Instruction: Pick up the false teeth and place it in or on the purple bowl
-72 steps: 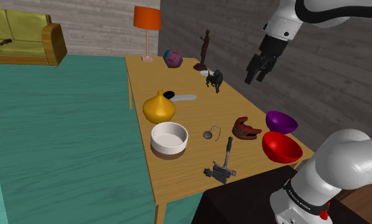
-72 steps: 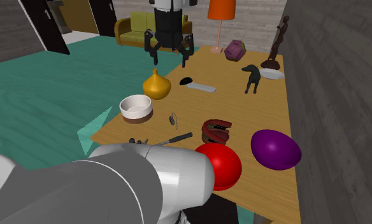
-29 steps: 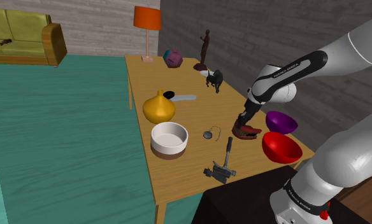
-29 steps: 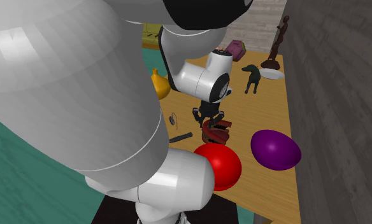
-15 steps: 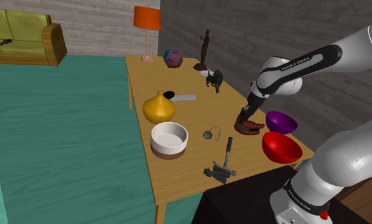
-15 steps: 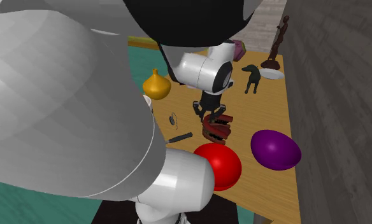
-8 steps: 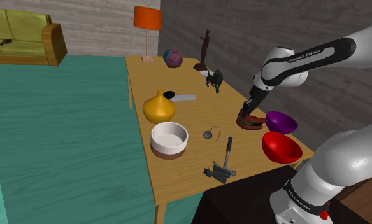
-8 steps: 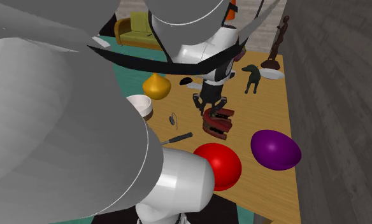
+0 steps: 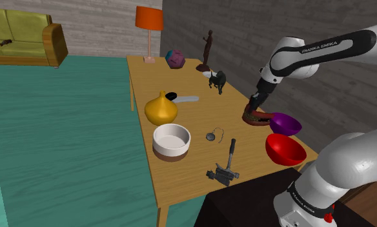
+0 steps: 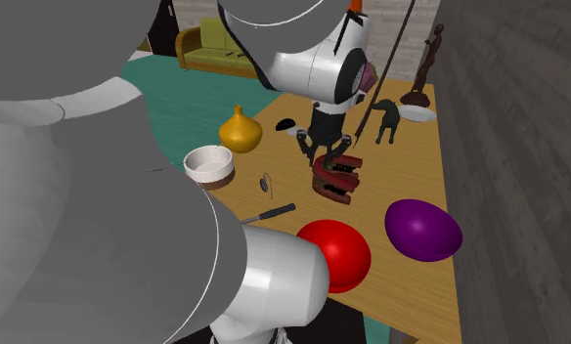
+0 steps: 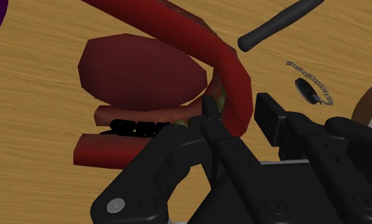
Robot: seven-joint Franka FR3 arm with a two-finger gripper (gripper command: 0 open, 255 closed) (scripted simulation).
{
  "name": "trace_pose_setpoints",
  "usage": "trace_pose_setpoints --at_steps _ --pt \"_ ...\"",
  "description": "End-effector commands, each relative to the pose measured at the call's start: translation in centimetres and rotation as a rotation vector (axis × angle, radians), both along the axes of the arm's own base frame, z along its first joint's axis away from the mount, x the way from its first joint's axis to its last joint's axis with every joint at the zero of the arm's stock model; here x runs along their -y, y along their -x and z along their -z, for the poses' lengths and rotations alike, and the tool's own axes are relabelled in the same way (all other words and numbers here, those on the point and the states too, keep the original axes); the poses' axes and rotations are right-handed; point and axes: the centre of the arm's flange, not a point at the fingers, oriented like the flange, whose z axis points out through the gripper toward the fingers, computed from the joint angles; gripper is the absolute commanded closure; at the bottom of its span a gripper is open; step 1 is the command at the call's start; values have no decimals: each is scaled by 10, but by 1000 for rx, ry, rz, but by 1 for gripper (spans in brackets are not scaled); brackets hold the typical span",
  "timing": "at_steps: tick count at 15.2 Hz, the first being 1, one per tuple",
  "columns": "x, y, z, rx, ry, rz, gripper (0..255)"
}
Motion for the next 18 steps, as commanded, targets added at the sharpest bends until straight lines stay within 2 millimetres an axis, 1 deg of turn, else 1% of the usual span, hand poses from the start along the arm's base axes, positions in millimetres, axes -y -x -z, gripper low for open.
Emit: trace_pose_setpoints --at_steps 1,9,10,18 --pt "0 -1 -12 0 0 0 255" --pt "0 -1 -54 0 0 0 255" --pt "0 -1 -56 0 0 0 255" --pt "94 42 -75 0 0 0 255"
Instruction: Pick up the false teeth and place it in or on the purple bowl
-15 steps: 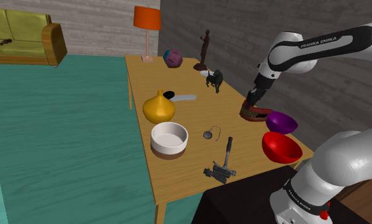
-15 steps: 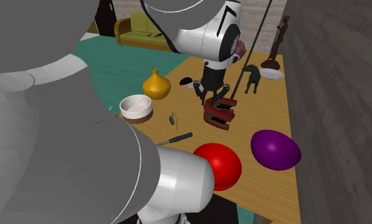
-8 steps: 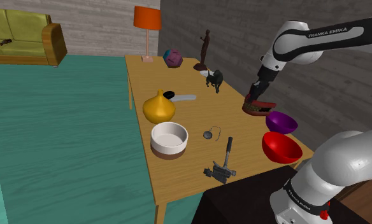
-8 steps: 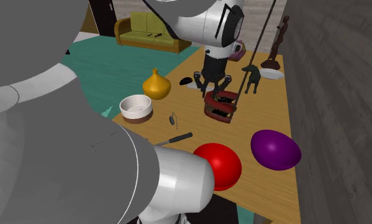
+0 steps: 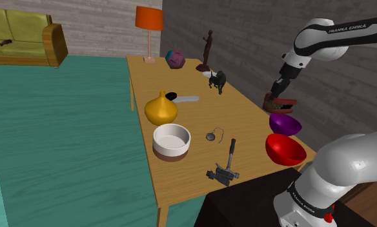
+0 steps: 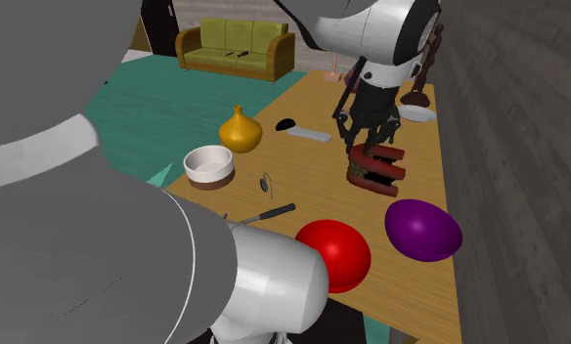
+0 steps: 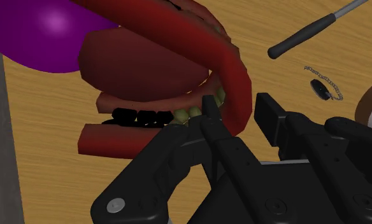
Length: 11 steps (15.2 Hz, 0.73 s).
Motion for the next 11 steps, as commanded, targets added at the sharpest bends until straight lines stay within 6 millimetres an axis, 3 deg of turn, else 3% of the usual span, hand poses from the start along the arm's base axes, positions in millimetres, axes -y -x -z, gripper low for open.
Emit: trace_pose_setpoints --at_steps 1,11 --pt "21 10 -4 0 0 -2 255" --pt "135 62 -27 0 0 -2 255"
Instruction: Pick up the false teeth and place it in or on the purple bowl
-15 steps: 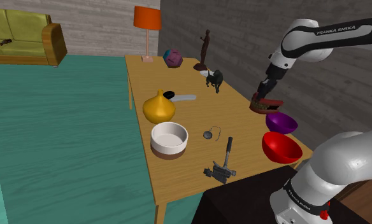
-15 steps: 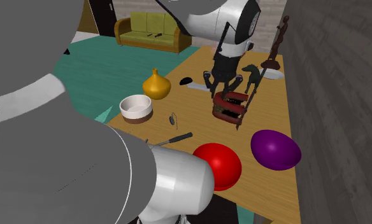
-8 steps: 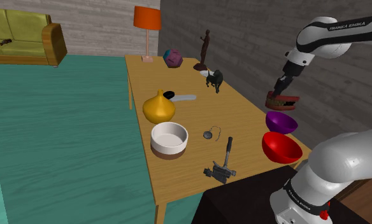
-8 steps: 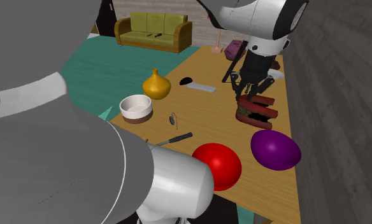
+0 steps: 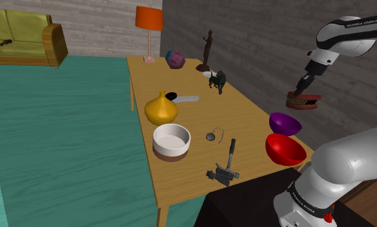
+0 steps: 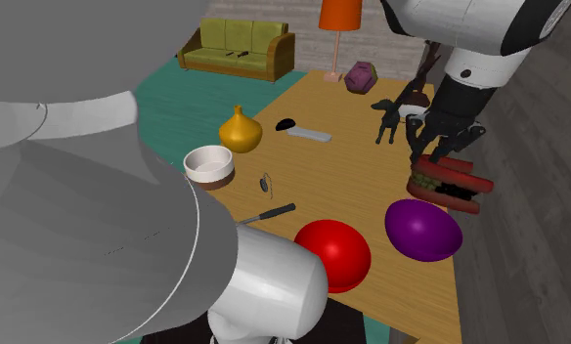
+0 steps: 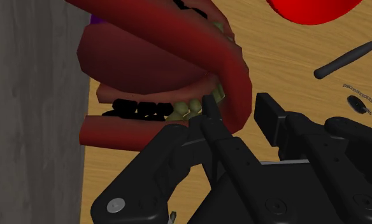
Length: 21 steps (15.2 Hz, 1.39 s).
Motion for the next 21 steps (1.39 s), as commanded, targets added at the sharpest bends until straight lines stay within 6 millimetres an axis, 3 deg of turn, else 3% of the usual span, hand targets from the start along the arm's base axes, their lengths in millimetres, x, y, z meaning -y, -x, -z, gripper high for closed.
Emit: trace_pose_setpoints --at_steps 1,21 --pt "10 4 3 0 1 -1 255" --pt "10 4 112 0 1 -1 255"
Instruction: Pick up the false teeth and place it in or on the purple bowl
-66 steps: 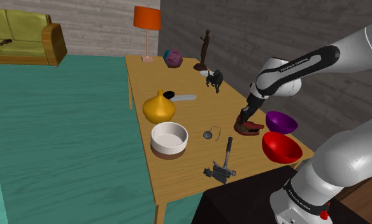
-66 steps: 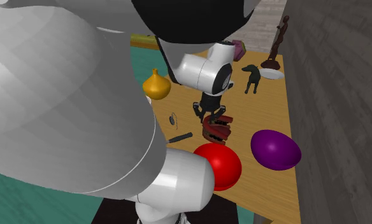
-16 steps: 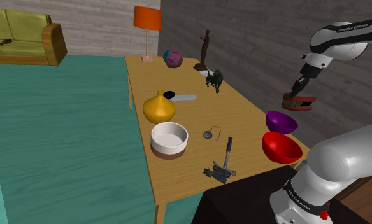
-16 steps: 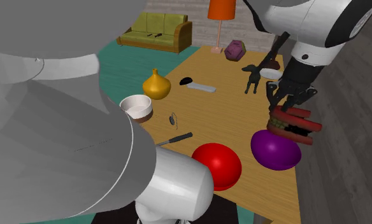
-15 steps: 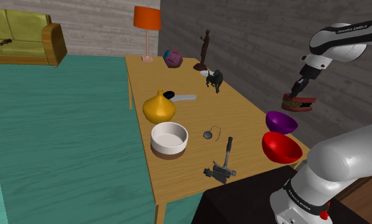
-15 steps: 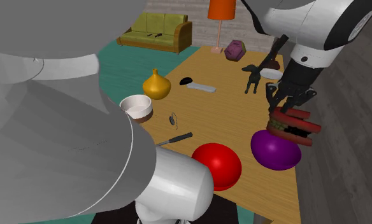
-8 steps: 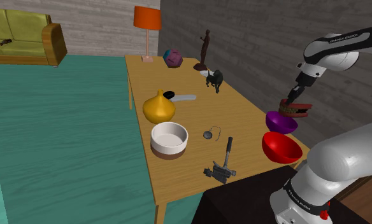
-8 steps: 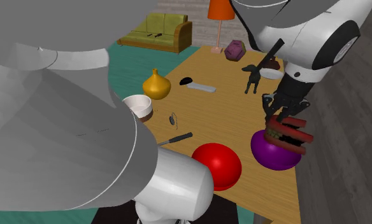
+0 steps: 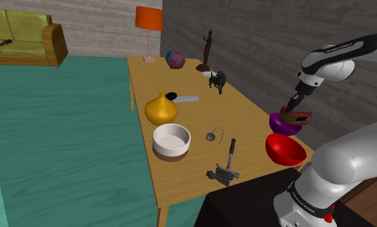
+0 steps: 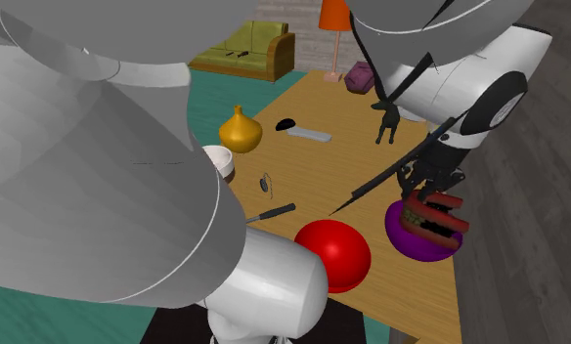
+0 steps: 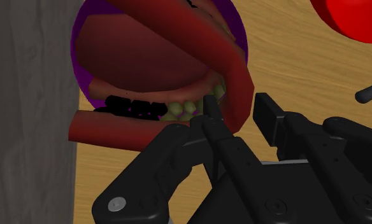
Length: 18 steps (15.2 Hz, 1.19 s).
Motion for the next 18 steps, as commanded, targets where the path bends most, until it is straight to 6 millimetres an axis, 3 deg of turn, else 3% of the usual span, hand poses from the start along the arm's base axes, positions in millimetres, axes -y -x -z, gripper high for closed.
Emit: trace_pose_setpoints --at_steps 1,8,9,14,18 --pt "0 0 8 1 1 0 255" --pt "0 0 8 1 1 0 255" --pt "0 0 8 1 1 0 0" --pt "0 0 8 1 1 0 0" --pt "3 3 -42 1 1 0 0"
